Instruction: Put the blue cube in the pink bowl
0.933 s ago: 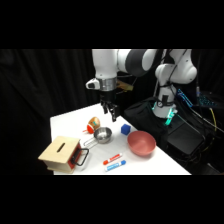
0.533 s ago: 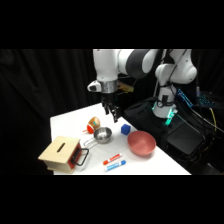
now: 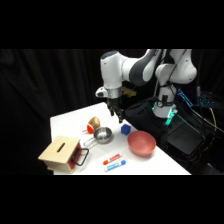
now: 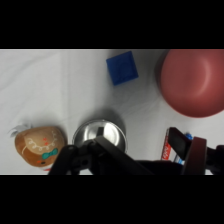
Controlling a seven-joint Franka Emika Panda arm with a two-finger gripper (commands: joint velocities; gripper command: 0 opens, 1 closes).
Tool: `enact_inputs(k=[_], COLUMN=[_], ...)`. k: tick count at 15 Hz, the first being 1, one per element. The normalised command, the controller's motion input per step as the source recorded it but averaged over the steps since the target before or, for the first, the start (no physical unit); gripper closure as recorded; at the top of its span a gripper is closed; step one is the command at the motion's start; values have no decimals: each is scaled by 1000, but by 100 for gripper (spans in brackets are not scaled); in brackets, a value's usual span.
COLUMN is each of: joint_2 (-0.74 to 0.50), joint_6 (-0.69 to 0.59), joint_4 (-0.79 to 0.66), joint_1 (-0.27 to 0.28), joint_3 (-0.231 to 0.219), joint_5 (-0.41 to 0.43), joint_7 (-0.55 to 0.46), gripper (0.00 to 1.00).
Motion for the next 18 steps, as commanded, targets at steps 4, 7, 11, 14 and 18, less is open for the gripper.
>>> enact_inputs(k=[4, 7, 11, 14, 18], joint_2=[-335, -329, -214, -83, 93], joint_6=[310, 292, 347, 418, 372], joint_4=[-433, -420, -345, -266, -69], joint_1=[-57, -44, -47, -74, -68], joint_3=[-34, -33, -30, -33, -51], joint_5=[-78, -38, -125, -269, -162], joint_7=[-241, -251, -132, 18, -38], gripper=[0, 0, 0, 0, 0])
